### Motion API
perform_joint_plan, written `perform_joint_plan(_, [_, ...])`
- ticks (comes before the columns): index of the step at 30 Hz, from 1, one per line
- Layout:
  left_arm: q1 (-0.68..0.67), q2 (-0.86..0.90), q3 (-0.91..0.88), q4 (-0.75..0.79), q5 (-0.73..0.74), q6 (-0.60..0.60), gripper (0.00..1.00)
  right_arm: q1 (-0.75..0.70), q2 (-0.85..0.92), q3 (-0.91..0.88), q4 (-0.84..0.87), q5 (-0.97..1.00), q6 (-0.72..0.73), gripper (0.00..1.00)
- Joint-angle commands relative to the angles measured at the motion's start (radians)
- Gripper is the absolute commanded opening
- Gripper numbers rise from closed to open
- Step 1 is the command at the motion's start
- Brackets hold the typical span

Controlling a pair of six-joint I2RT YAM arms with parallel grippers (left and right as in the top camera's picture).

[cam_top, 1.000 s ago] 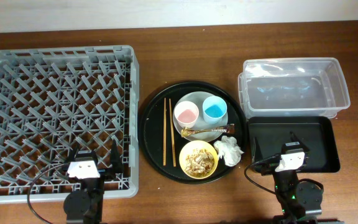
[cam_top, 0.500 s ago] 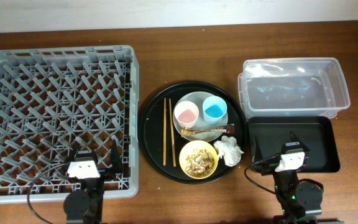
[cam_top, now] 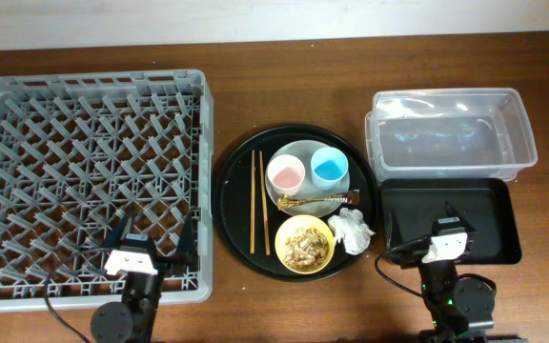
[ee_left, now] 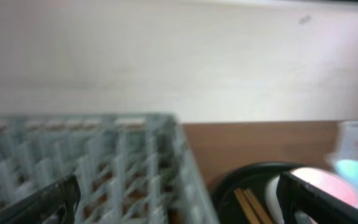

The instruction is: Sort waste into correct bins and load items into the dishwasher rack

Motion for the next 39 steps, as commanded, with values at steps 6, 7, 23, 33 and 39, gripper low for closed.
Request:
perform_joint_plan(6, [0.003, 0.636, 0.96, -0.674, 0.361, 0.001, 0.99, 0.005, -0.005, -0.007, -0.002, 0.012, 0.002, 0.99])
perform_joint_plan(7, [0.003, 0.751, 1.061, -0.722, 0.451, 0.0, 0.99, 0.005, -0.005, -0.007, -0.002, 0.012, 0.002, 0.98])
perform_joint_plan(23, [-0.514, 1.586, 1.189, -0.988, -0.053, -0.274, 0.41, 0.005, -0.005, -0.007, -0.002, 0.012, 0.002, 0.99])
perform_joint_plan(33, [-0.515, 1.733, 1.18, -0.945, -0.148, -0.304, 0.29, 0.005, -0.005, -0.007, -0.002, 0.012, 0.002, 0.99])
perform_joint_plan(39, [-0.516, 1.733, 1.032, -0.74, -0.147, -0.335, 0.29, 0.005, -0.005, -0.007, -0.002, 0.012, 0.002, 0.99])
